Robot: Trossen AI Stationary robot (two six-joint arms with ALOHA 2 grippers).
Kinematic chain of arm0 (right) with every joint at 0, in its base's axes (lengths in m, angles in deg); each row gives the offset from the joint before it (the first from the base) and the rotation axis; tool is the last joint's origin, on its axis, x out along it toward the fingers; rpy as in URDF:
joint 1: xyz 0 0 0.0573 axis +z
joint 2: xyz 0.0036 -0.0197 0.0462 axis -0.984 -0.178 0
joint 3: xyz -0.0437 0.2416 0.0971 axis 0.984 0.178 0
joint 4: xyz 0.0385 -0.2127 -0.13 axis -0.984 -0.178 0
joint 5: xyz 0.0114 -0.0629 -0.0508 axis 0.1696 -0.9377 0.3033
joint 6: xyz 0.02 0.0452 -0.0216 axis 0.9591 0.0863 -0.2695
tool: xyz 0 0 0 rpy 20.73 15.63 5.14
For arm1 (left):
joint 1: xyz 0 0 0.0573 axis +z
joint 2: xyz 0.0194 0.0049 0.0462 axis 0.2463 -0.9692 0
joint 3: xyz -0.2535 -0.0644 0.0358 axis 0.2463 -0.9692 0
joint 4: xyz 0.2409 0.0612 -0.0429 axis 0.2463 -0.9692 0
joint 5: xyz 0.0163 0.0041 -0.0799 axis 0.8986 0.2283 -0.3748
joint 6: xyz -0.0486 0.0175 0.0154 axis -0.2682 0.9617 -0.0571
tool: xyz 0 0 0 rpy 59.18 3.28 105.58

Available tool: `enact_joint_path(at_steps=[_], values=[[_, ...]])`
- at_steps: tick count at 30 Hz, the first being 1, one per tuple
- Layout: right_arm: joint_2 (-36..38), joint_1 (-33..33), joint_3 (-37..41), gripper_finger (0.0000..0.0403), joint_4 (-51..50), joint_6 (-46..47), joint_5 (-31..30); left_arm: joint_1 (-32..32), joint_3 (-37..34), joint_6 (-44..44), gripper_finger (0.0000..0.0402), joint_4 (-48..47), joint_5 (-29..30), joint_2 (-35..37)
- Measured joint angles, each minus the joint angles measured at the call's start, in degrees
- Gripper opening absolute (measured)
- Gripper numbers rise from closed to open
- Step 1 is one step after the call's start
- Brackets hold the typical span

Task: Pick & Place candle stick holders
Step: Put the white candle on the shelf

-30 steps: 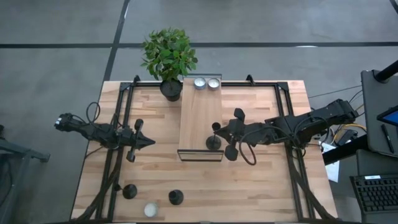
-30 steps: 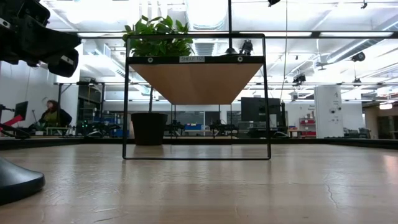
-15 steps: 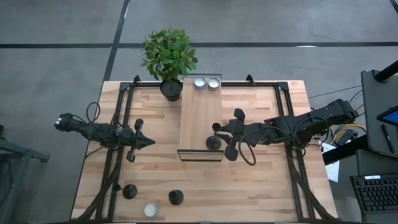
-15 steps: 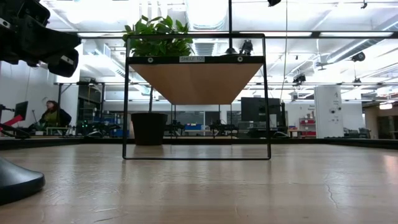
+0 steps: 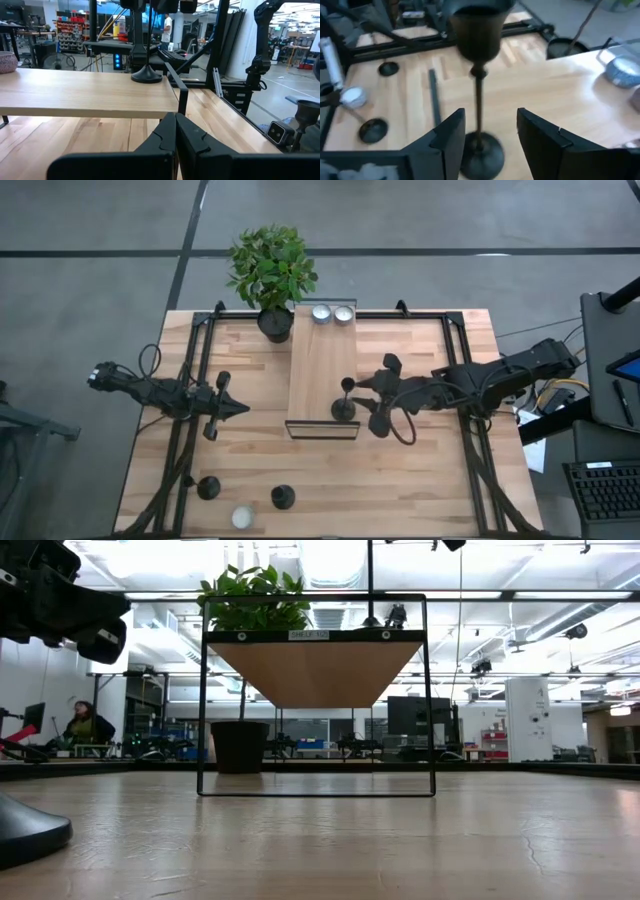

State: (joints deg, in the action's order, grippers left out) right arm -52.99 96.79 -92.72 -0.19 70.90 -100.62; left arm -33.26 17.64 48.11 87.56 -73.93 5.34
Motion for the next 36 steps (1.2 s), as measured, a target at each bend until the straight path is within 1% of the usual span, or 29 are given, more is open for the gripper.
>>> enact_joint_path(at_steps=[6, 14, 19, 22, 26, 31, 36], values=[[1.15, 2.56, 0.17, 0.0180, -2.40, 3.70, 3.62, 0.02, 0.00, 0.00, 0.0000, 0.01, -0.02, 0.00], [1.13, 9.66, 0.44, 0.0168, -5.25, 8.11, 3.48, 0.01, 0.00, 0.00, 0.0000, 0.01, 0.00, 0.00], [1.06, 14.53, 2.10, 0.0159, -4.16, 8.60, 3.07, 0.02, 0.00, 0.00, 0.0000, 0.00, 0.00, 0.00], [0.86, 17.12, 4.75, 0.0153, -1.18, 9.16, 2.78, 0.02, 0.00, 0.00, 0.0000, 0.00, -0.01, 0.00], [0.86, 19.64, 10.14, 0.0144, 6.70, 8.65, 1.51, 0.00, 0.00, 0.00, 0.0000, 0.01, 0.00, 0.00], [0.86, 20.74, 16.98, 0.0132, 15.36, 6.86, 1.56, 0.00, 0.00, 0.00, 0.0000, 0.02, -0.02, 0.00], [0.86, 19.15, 22.62, 0.0125, 22.67, -1.56, 1.58, 0.01, 0.00, 0.00, 0.0000, 0.01, 0.00, 0.00]])
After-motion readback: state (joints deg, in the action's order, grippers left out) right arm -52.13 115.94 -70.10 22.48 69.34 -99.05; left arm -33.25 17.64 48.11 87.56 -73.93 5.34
